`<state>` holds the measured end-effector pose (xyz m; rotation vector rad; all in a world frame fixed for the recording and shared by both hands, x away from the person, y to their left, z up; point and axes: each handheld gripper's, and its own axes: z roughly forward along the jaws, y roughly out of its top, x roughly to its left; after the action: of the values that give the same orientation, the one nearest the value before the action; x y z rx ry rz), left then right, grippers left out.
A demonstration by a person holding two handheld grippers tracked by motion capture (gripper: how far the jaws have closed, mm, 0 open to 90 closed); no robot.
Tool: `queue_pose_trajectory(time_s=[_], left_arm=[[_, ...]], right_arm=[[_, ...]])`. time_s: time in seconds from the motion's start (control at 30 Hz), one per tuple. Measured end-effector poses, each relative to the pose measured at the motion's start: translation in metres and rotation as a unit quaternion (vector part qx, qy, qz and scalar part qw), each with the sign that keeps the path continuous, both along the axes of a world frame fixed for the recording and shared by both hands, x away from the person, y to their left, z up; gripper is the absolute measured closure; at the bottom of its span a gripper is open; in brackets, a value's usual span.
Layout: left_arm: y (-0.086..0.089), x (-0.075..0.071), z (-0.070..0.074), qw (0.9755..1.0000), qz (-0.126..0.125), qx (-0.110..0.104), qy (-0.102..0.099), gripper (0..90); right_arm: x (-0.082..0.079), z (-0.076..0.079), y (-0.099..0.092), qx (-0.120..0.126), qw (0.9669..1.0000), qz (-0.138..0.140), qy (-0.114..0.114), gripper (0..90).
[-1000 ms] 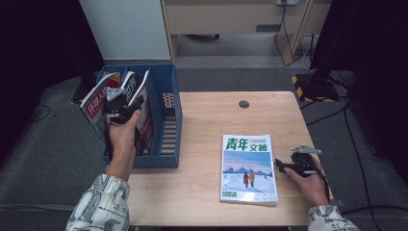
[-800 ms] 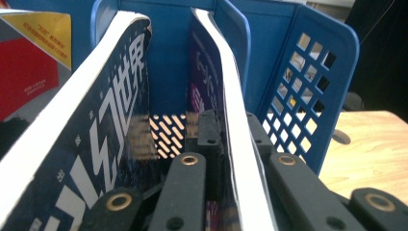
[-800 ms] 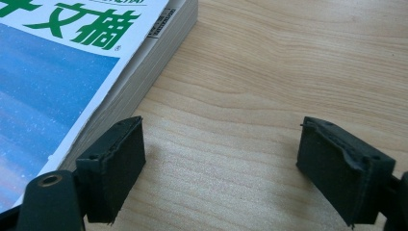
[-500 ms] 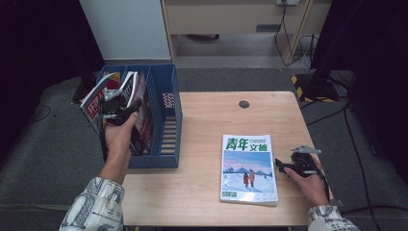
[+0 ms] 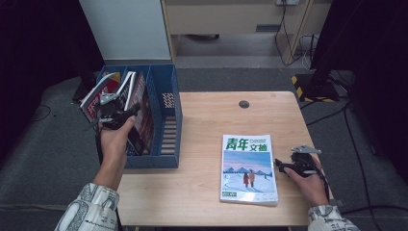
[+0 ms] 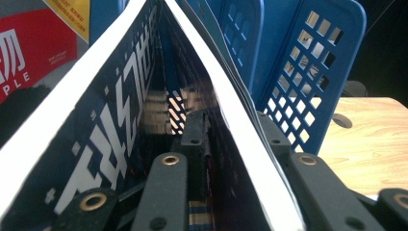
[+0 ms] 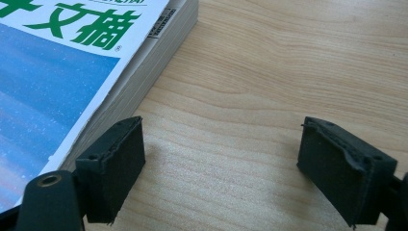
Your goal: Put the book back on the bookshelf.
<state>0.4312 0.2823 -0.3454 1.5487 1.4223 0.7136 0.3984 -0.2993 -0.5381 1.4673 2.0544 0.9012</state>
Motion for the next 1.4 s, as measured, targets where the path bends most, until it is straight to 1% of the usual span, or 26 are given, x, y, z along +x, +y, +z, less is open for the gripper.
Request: queue_pose_trajectory(time_s=[0.1, 0.23, 0.4, 0.67, 1.03, 1.17, 1.4], left_arm=[[0.001, -0.002, 0.000, 1.0000, 0.000, -0.001, 0.001, 68.9], [0.001, -0.004, 0.000, 1.0000, -0.003, -0.007, 0.005, 66.4], [0.004, -0.007, 0.000, 0.9998, -0.009, -0.013, 0.016, 66.3], [0.011, -0.011, 0.000, 0.9995, -0.015, -0.011, 0.024, 65.6], [0.017, -0.019, -0.005, 0.9993, -0.024, -0.012, 0.027, 65.2], [0.019, -0.024, -0.005, 0.9992, -0.029, -0.011, 0.025, 64.8], [0.022, -0.034, -0.010, 0.9991, -0.034, -0.009, 0.024, 64.8]], right_arm=[[0.000, 0.000, 0.000, 0.000, 1.0000, 0.000, 0.000, 16.6], [0.000, 0.000, 0.000, 0.000, 1.0000, 0.000, 0.000, 16.6], [0.000, 0.000, 0.000, 0.000, 1.0000, 0.000, 0.000, 16.6], [0.000, 0.000, 0.000, 0.000, 1.0000, 0.000, 0.000, 16.5], [0.000, 0.000, 0.000, 0.000, 1.0000, 0.000, 0.000, 16.2], [0.000, 0.000, 0.000, 0.000, 1.0000, 0.000, 0.001, 16.1], [0.000, 0.000, 0.001, 0.000, 1.0000, -0.001, 0.002, 15.8]])
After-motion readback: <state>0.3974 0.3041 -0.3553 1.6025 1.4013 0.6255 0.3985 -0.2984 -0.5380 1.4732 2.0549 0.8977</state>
